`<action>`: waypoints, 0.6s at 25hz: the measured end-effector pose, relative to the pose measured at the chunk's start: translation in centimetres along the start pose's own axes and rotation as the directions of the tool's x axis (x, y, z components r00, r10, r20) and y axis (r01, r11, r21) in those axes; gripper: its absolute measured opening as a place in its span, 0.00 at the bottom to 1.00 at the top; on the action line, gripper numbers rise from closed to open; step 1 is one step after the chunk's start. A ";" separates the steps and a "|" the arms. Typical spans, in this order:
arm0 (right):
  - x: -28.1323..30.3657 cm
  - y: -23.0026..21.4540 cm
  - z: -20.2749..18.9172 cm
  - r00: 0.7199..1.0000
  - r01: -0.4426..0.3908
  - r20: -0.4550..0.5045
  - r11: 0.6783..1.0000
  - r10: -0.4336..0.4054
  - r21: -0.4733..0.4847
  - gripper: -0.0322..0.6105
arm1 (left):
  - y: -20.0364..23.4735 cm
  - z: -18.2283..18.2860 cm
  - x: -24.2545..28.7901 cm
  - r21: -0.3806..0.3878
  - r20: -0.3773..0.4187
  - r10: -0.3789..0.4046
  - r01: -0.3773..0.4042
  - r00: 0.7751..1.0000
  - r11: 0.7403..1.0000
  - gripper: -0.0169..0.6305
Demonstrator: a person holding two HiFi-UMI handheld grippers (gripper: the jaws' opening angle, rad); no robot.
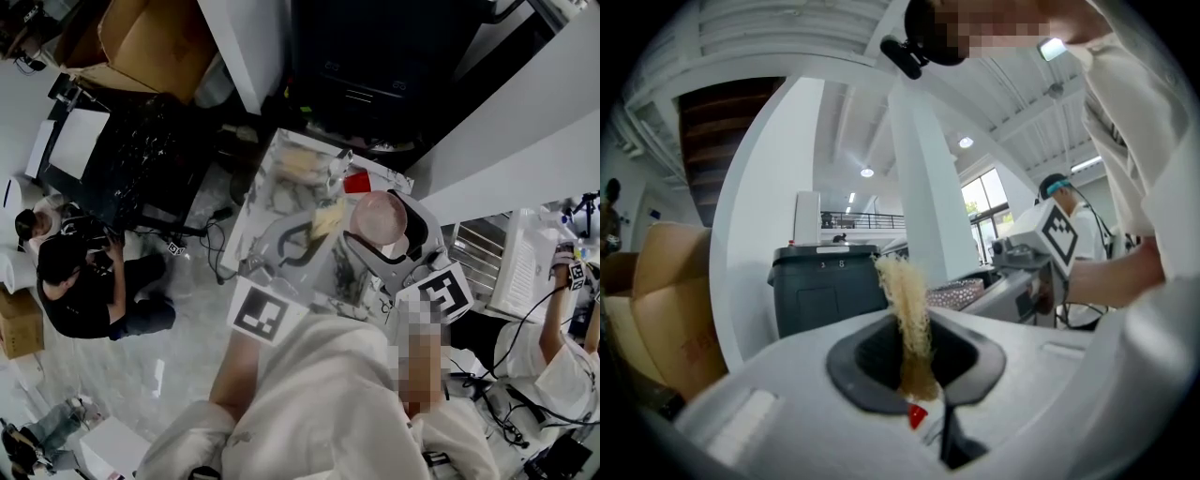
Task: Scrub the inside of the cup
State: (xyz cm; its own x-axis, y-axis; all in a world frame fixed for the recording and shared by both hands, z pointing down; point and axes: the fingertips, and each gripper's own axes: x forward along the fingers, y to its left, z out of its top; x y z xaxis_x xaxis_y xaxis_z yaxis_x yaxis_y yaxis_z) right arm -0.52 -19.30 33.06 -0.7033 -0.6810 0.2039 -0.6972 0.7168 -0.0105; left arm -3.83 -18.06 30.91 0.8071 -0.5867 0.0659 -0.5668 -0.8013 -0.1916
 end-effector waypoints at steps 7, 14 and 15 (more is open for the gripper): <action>-0.2 -0.1 -0.3 1.000 0.017 -0.003 1.000 -0.017 -0.018 0.64 | -0.1 0.3 0.3 0.003 0.014 0.002 -0.002 1.000 1.000 0.07; -0.2 0.0 -0.2 0.999 0.033 -0.004 0.999 -0.033 -0.011 0.64 | 0.1 0.1 0.5 -0.004 -0.001 0.015 -0.015 1.000 1.000 0.07; -0.2 0.0 -0.2 0.999 0.033 -0.004 0.999 -0.033 -0.012 0.64 | 0.1 -0.1 0.5 -0.006 -0.009 0.014 -0.014 1.000 1.000 0.07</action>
State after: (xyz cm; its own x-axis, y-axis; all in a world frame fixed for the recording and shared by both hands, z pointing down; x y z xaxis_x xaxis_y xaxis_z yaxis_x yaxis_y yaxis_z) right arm -0.34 -19.19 33.21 -0.6795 -0.7037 0.2076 -0.7182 0.6958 0.0078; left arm -3.47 -18.49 30.98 0.7979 -0.5985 0.0717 -0.5786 -0.7939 -0.1870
